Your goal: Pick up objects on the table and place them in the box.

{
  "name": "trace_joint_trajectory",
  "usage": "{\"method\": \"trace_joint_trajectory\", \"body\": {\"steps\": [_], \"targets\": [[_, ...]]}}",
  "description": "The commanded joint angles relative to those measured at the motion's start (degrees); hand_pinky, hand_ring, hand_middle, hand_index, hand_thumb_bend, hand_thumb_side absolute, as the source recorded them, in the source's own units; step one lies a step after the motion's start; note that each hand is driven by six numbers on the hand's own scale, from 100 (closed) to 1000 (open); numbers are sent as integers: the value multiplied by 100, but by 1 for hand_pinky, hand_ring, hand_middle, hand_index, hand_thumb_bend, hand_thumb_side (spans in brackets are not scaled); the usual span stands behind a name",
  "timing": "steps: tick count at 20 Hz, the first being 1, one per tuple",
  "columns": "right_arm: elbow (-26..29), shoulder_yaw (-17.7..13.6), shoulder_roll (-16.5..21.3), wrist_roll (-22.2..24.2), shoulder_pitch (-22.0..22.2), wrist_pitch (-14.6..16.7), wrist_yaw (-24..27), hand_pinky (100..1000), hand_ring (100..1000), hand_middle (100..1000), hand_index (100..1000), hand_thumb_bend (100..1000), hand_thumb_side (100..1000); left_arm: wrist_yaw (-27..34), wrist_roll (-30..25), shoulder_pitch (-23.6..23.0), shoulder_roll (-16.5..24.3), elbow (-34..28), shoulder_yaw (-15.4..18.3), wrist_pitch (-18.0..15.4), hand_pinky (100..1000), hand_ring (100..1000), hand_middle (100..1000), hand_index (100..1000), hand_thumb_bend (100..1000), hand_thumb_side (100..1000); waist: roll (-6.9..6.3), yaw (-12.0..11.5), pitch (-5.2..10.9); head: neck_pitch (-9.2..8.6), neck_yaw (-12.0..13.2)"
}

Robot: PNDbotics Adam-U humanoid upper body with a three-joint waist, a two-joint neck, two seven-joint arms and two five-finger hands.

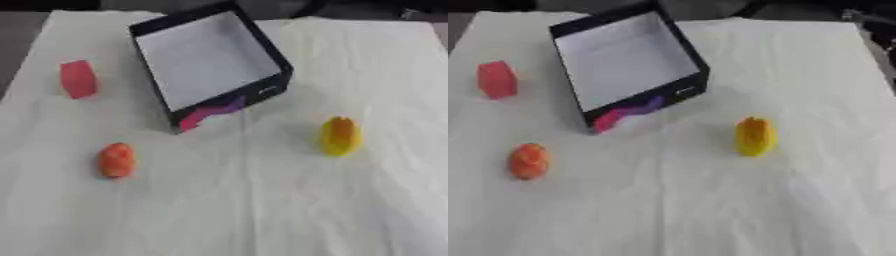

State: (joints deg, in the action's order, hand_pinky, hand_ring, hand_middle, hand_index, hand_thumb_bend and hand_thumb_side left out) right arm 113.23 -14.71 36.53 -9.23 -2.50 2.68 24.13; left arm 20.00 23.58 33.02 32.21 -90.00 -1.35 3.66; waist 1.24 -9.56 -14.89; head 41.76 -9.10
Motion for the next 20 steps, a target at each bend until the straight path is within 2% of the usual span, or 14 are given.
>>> {"method": "trace_joint_trajectory", "body": {"steps": [1, 8, 14, 17, 20], "targets": [[136, -29, 113, 21, -21, 39, -35, 944, 816, 796, 888, 100, 697, -43, -35, 101, 183, -123, 11, -6, 744, 729, 855, 834, 438, 641, 57, -6, 6, 55, -112], [136, -25, 125, 30, -20, 48, -34, 945, 814, 794, 886, 100, 696, -57, -66, 111, 205, -138, 0, 5, 745, 732, 857, 834, 431, 644, 49, -8, 12, 218, -133], [136, -24, 144, 38, -20, 61, -33, 946, 813, 792, 886, 100, 695, -148, -143, 178, 297, -127, -11, 37, 747, 734, 857, 834, 425, 638, 43, -1, 6, 236, -59], [136, -20, 158, 47, -8, 88, -51, 946, 813, 792, 886, 100, 692, -465, -298, 321, 506, -131, -48, 121, 751, 740, 851, 840, 424, 613, 40, 6, 3, 236, -58], [136, -5, 187, 65, 21, 124, -81, 946, 813, 792, 886, 100, 691, -1090, -906, 737, 1016, 11, -235, 386, 761, 750, 846, 849, 439, 579, 22, 29, 13, 236, -48]]}}
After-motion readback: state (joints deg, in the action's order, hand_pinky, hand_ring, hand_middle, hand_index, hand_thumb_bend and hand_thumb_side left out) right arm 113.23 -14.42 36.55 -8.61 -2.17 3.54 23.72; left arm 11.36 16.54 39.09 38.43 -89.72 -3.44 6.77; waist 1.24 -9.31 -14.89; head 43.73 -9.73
